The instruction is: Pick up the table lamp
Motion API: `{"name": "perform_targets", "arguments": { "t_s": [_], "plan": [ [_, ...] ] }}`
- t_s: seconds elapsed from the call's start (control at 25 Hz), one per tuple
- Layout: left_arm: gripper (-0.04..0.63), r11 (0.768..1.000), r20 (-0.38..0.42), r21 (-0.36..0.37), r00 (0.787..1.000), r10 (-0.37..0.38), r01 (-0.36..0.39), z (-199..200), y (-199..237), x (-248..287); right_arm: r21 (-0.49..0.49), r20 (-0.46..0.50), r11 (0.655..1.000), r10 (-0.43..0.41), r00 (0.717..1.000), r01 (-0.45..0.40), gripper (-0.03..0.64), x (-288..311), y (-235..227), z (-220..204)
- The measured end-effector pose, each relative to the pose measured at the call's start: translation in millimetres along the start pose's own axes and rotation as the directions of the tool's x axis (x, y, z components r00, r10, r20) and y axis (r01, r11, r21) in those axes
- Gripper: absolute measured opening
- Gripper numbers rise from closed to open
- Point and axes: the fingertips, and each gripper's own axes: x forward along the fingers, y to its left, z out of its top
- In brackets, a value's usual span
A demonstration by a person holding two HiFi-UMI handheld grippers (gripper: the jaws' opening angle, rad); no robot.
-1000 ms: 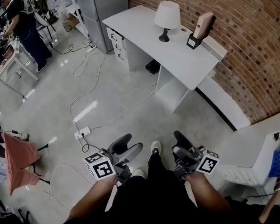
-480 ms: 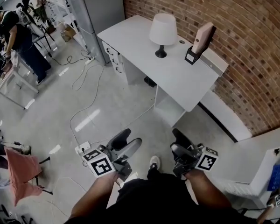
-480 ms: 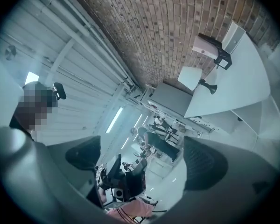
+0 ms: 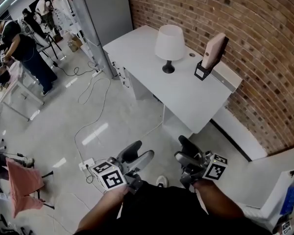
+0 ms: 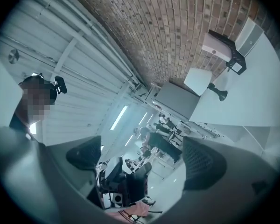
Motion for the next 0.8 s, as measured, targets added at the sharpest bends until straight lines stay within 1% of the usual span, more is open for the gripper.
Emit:
{"name": "perform_targets", "arguments": {
  "t_s": [0.12, 0.24, 0.4, 0.56, 0.68, 0.8],
  "plan": [
    [0.377, 1.000, -0.020, -0.007, 1.000, 0.015, -0.016, -2, 1, 8, 0.016, -0.001, 1.000, 0.002, 1.000, -0.002, 0.537, -3, 0, 5],
    [0.377, 1.000, -0.009, -0.017, 1.000, 0.022, -0.022, 5, 5, 15, -0.006, -0.015, 1.000, -0.003, 1.000, 0.003, 0.537, -4, -4, 8],
    [0.377, 0.999, -0.012, -0.045, 1.000, 0.020, -0.021, 2, 12, 19, 0.009, -0.008, 1.000, -0.026, 1.000, 0.026, 0.532, -8, -17, 6],
    [0.377, 0.999, -0.030, -0.049, 1.000, 0.003, -0.005, 6, 20, 31, -0.001, -0.005, 1.000, -0.024, 1.000, 0.024, 0.531, -2, -23, 9],
    [0.377, 0.998, -0.050, -0.057, 0.999, -0.012, 0.009, 10, 28, 42, -0.013, -0.005, 0.999, -0.047, 0.999, 0.047, 0.531, 5, -37, 13],
    [0.377, 0.999, -0.046, -0.049, 0.999, -0.019, 0.017, 23, 40, 51, -0.014, 0.001, 0.998, -0.058, 0.998, 0.058, 0.529, 16, -48, 21]
  ]
}}
